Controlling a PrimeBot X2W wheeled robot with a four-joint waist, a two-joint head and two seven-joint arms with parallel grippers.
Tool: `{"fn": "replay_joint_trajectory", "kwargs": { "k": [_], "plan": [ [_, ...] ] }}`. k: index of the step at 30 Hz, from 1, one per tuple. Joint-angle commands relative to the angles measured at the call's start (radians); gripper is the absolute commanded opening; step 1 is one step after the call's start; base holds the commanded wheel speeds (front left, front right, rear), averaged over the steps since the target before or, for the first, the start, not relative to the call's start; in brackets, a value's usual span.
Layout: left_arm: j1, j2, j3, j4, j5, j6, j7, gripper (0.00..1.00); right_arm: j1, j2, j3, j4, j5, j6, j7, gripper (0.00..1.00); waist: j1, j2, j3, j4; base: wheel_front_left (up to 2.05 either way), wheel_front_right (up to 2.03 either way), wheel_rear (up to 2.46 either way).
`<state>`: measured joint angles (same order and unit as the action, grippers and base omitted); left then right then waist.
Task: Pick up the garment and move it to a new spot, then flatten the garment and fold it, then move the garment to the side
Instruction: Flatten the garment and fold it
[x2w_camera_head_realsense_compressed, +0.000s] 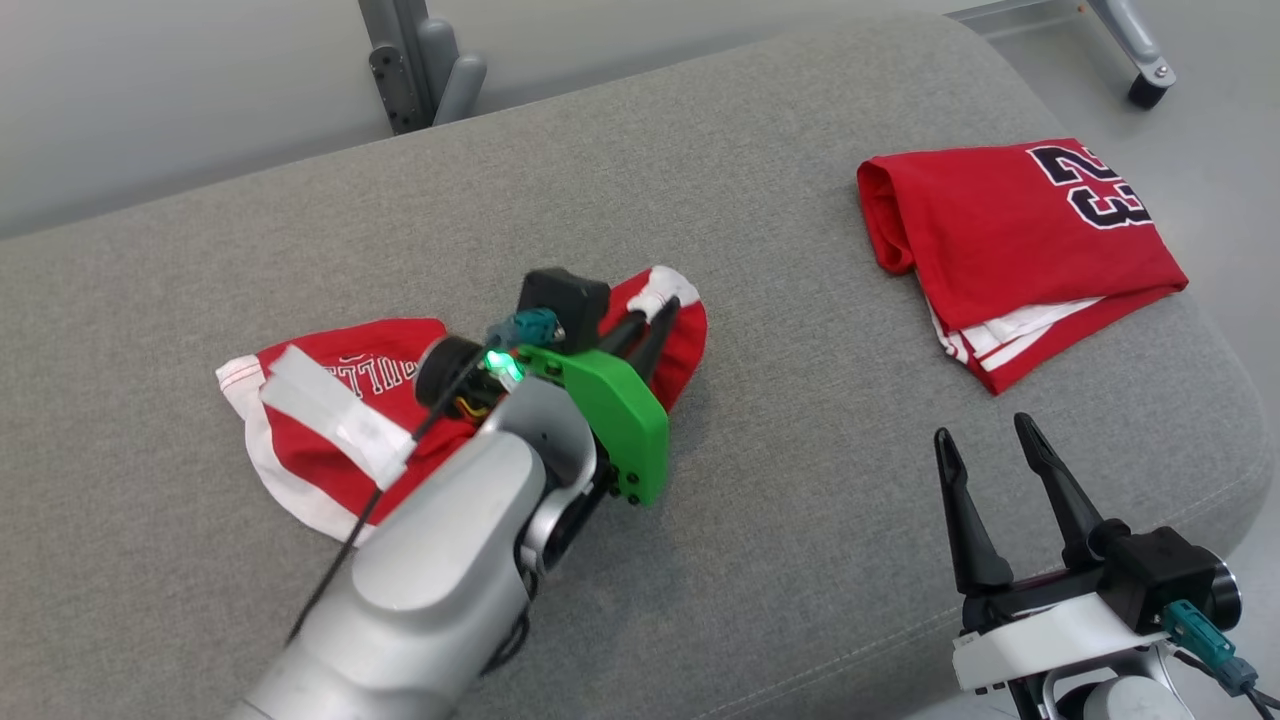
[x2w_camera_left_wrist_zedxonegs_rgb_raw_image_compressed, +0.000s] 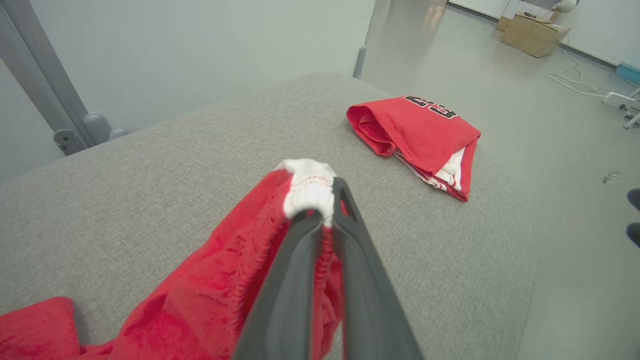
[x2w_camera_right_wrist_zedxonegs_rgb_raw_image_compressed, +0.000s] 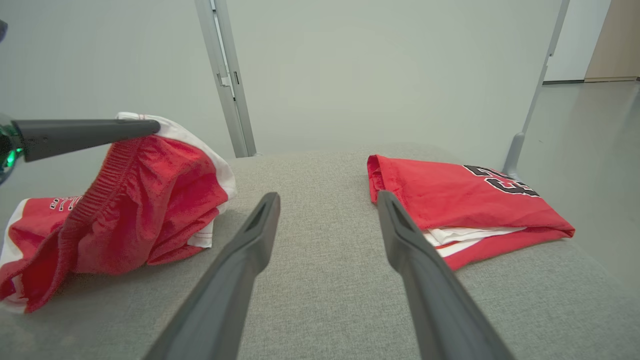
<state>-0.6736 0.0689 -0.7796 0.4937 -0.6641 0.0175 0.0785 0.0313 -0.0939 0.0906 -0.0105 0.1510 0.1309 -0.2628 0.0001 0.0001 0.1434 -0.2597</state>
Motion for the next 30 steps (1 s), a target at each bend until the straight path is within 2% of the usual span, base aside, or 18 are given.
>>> {"fn": "replay_joint_trajectory", "kwargs": {
  "k": [1,5,9,14,17,22,30],
  "plan": [
    [-0.055,0.021,0.009,-0.003,0.018,-0.010,0.008,0.00,-0.001,-0.001,0.002,0.002,0.006,0.000,-0.003,1.00,-0.0001,-0.0001,-0.017,-0.014,0.00,0.00,0.00],
    [-0.179,0.054,0.040,-0.005,-0.001,-0.064,0.045,0.00,0.006,0.000,0.003,0.005,0.006,0.000,-0.003,1.00,-0.0001,-0.0001,-0.042,-0.037,0.00,0.00,0.00],
    [-0.282,0.075,0.070,0.018,-0.023,-0.096,0.075,0.00,0.011,0.001,0.009,0.009,0.007,0.000,-0.003,1.00,-0.0001,-0.0001,-0.059,-0.061,0.00,0.00,0.00],
    [-0.421,0.063,0.093,0.044,-0.071,-0.132,0.101,0.00,0.032,0.002,0.009,0.015,0.013,0.000,-0.003,1.00,-0.0001,-0.0001,-0.085,-0.084,0.00,0.00,0.00],
    [-0.439,0.063,0.107,0.043,-0.115,-0.140,0.105,0.00,0.047,-0.002,0.002,0.014,0.014,0.000,-0.003,1.00,-0.0001,-0.0001,-0.100,-0.085,0.00,0.00,0.00],
    [-0.294,0.080,0.101,0.014,-0.209,-0.146,0.134,0.00,0.067,-0.007,-0.018,0.002,0.012,0.000,-0.003,1.00,-0.0001,-0.0001,-0.113,-0.056,0.00,0.00,0.00],
    [0.054,0.187,0.088,-0.041,-0.294,-0.134,0.110,0.00,0.065,-0.016,-0.031,-0.012,0.014,0.000,-0.003,1.00,-0.0001,-0.0001,-0.083,0.023,0.00,0.00,0.00]
  ]
}}
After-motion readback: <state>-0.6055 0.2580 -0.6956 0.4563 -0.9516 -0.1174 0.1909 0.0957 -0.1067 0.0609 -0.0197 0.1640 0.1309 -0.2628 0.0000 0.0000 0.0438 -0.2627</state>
